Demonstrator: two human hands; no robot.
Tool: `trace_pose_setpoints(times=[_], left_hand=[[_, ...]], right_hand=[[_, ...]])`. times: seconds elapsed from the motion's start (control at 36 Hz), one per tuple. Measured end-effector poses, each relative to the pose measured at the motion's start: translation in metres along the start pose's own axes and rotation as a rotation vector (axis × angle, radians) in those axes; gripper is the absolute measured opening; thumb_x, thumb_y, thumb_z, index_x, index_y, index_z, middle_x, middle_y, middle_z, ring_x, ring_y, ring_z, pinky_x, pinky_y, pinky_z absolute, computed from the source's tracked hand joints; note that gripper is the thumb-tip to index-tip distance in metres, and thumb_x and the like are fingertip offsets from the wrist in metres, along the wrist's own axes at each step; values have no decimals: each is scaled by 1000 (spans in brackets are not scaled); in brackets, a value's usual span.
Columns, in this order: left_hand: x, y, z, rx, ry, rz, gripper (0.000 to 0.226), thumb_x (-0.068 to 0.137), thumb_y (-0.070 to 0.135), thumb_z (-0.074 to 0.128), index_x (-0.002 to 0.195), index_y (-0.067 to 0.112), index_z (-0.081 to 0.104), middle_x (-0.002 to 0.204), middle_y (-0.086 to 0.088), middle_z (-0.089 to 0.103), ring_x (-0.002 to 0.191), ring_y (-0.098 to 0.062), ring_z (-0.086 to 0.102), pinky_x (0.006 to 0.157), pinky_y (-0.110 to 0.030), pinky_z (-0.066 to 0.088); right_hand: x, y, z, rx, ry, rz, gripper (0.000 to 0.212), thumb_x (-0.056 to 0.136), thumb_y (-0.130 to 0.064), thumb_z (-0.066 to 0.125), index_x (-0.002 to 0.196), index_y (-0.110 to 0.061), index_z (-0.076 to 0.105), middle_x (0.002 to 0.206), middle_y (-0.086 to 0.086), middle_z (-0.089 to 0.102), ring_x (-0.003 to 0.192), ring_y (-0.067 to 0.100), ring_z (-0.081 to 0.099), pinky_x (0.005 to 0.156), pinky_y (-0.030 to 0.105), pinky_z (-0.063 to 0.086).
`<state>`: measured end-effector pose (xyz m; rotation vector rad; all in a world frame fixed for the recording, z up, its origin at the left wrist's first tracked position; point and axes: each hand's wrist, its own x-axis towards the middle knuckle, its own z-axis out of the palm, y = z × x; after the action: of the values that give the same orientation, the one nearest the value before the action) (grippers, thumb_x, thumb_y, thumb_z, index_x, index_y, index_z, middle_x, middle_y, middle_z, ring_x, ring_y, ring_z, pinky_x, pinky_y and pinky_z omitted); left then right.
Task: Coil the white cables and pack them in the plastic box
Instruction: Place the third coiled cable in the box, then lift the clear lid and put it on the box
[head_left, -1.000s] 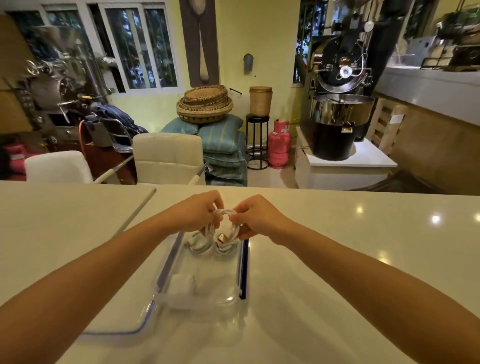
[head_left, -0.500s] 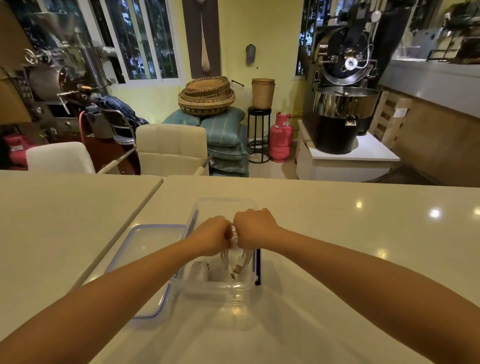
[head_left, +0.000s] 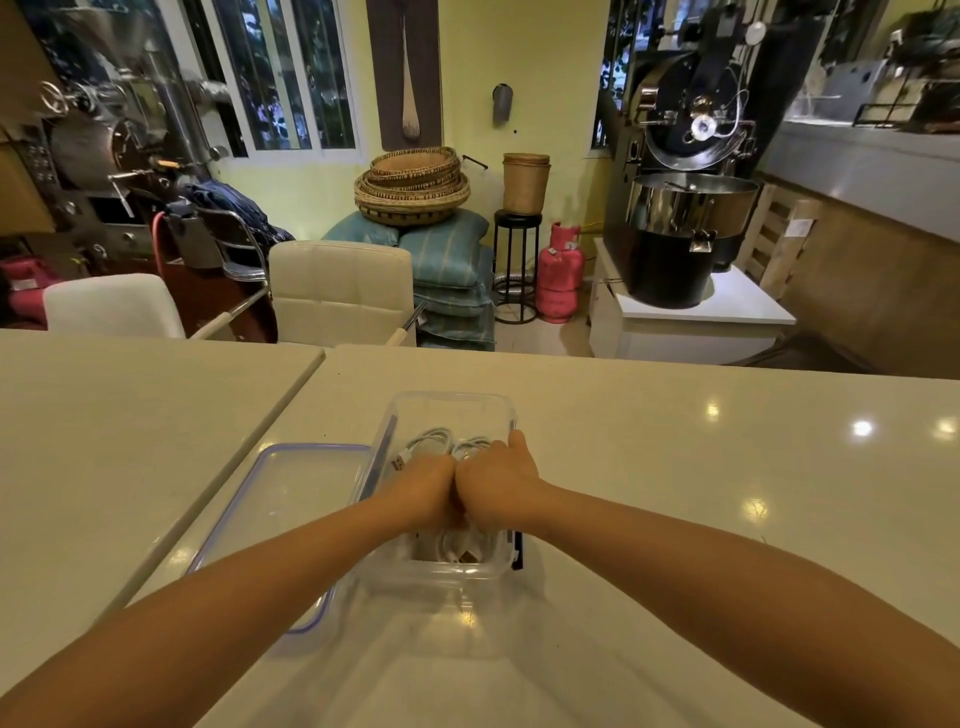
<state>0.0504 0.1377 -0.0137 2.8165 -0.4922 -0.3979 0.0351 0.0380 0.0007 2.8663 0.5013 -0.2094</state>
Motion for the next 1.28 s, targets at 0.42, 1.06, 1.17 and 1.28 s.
trace_pose_setpoints(times=[0.42, 1.06, 1.17, 1.28], left_hand=[[-8, -10, -42, -107, 109, 91, 25, 83, 12, 61, 107, 6, 66, 106, -13, 69, 81, -11, 55, 73, -17, 41], [-68, -171, -32, 89, 44, -559, 41, 95, 33, 35, 124, 6, 43, 128, -16, 54, 113, -29, 53, 91, -33, 42], [-65, -171, -23, 113, 38, -575, 38, 96, 31, 32, 119, 4, 46, 126, -17, 55, 111, -30, 54, 88, -32, 43], [-60, -171, -19, 105, 61, -586, 38, 96, 29, 30, 123, 5, 44, 129, -17, 51, 113, -31, 53, 90, -33, 43]], right_hand=[[6, 8, -31, 263, 18, 0, 29, 81, -18, 63, 107, -9, 56, 94, 7, 59, 93, 25, 52, 87, 37, 32], [46, -130, -62, 852, -259, 20, 40, 94, -17, 42, 126, 5, 43, 124, 24, 49, 125, 39, 39, 112, 48, 24], [69, -146, -47, 698, -298, 177, 56, 95, -28, 36, 139, 3, 21, 150, 23, 18, 136, 45, 18, 113, 51, 6], [78, -154, -40, 821, -349, 313, 69, 94, -32, 35, 142, 5, 2, 153, 21, 1, 139, 43, 7, 113, 47, 9]])
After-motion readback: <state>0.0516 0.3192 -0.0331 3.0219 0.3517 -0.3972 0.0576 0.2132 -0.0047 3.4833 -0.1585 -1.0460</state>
